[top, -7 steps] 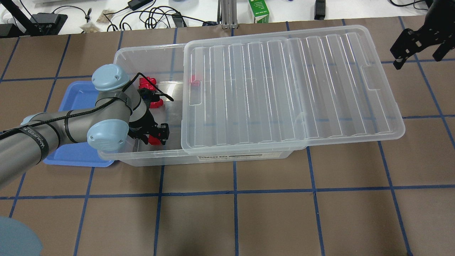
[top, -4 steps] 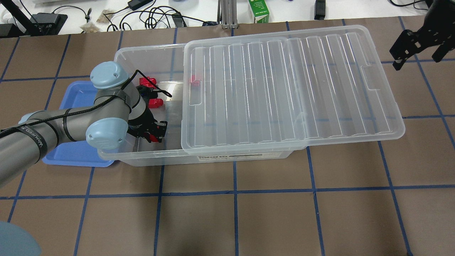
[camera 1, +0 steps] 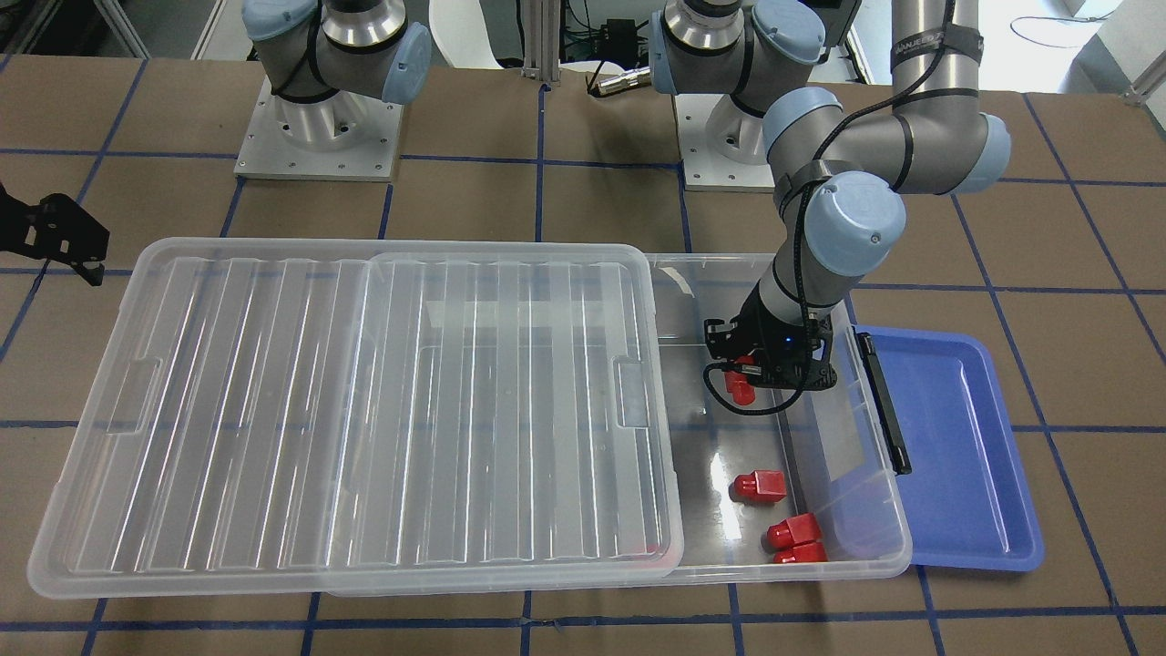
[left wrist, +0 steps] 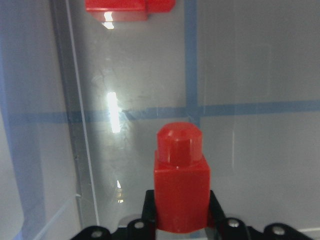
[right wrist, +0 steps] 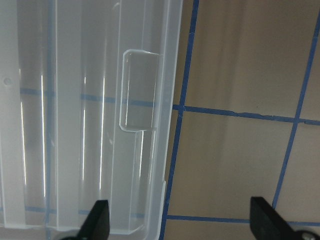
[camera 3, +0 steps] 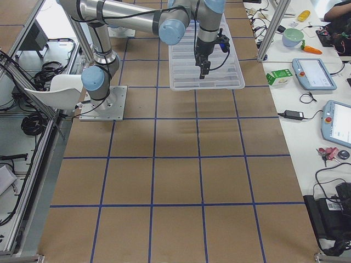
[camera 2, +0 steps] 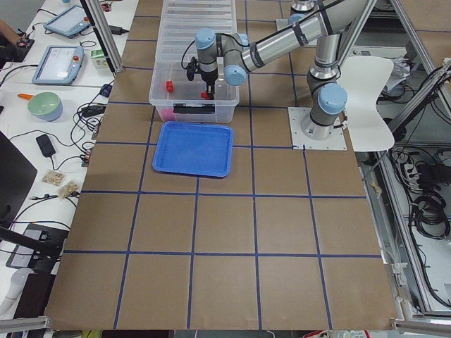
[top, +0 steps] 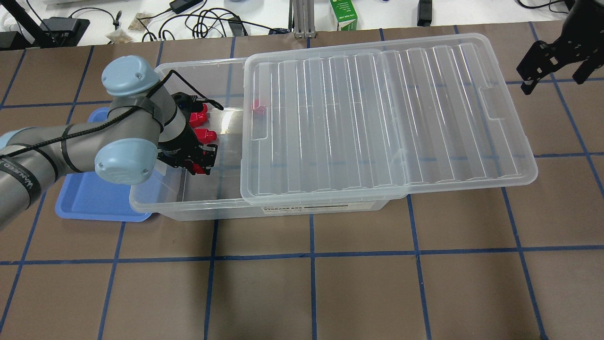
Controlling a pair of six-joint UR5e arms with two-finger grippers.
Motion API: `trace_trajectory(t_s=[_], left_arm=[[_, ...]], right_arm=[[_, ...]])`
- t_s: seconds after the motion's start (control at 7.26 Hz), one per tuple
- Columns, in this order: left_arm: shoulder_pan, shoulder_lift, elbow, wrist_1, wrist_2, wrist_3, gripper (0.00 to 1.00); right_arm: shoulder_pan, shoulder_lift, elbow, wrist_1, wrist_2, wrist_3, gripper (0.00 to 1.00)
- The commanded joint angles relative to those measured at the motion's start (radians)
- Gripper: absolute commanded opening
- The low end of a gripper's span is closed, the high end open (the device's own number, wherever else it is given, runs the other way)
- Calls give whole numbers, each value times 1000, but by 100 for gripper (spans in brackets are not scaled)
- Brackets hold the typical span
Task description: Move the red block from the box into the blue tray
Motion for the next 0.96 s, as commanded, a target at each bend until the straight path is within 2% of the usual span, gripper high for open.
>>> trace_trajectory(t_s=[0.0,0.28,0.41,0.83], left_arm=[[-1,77,177,-291,0,0,12],[16,100,290,-407,6,24,12],[54,104,311,-431,58,97,12],[279,87,312,-432,52,359,12]], right_arm=[[0,1,0,2,0,-2,100],[-2,3,2,2,-2,-2,100],[-2,4,2,3,-2,0,100],[-8,6,2,5,-2,-5,100]])
